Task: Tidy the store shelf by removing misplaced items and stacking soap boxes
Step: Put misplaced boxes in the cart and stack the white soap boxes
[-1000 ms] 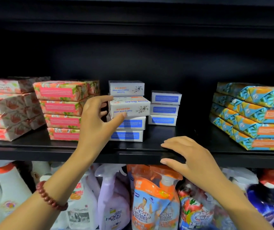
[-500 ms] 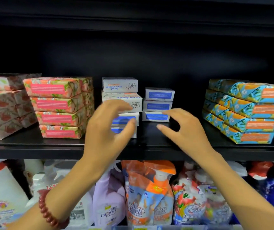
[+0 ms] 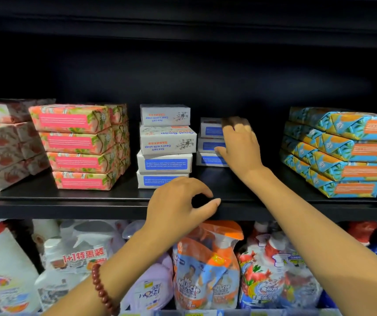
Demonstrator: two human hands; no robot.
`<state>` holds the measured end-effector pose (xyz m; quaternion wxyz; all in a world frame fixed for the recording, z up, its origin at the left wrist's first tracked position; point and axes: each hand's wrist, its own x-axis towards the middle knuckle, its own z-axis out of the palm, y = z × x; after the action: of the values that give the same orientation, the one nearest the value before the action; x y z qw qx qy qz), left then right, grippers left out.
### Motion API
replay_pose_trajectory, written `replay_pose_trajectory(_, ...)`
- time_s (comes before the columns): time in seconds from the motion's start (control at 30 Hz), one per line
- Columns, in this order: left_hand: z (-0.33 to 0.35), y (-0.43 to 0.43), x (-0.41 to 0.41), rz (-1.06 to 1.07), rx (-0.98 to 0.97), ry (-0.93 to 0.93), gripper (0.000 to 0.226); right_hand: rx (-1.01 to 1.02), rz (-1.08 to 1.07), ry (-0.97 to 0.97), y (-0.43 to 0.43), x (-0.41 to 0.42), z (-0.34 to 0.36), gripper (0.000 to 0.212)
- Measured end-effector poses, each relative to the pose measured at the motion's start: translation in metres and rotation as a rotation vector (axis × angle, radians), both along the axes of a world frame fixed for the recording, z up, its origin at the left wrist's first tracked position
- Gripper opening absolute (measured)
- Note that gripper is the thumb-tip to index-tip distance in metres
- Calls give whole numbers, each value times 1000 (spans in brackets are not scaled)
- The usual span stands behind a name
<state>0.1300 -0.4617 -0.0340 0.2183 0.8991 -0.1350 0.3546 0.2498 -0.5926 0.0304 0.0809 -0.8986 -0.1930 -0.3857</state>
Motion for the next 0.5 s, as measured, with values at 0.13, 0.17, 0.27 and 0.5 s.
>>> replay_pose_trajectory(0.13, -1, 0, -2, 8, 3, -11, 38, -38, -81, -128, 1, 6, -3, 27)
replay_pose_trajectory(0.17, -1, 1, -2, 9, 4, -12, 37, -26, -82, -157, 0, 6, -2, 28)
replay_pose_trajectory(0.27, 1, 1, -4, 14, -8, -4, 33, -35, -67, -222, -4, -1, 2, 27)
replay_pose_trajectory(0.5, 16, -2, -11, -213, -592, 135, 41, 117, 194, -444, -32, -39, -11, 30)
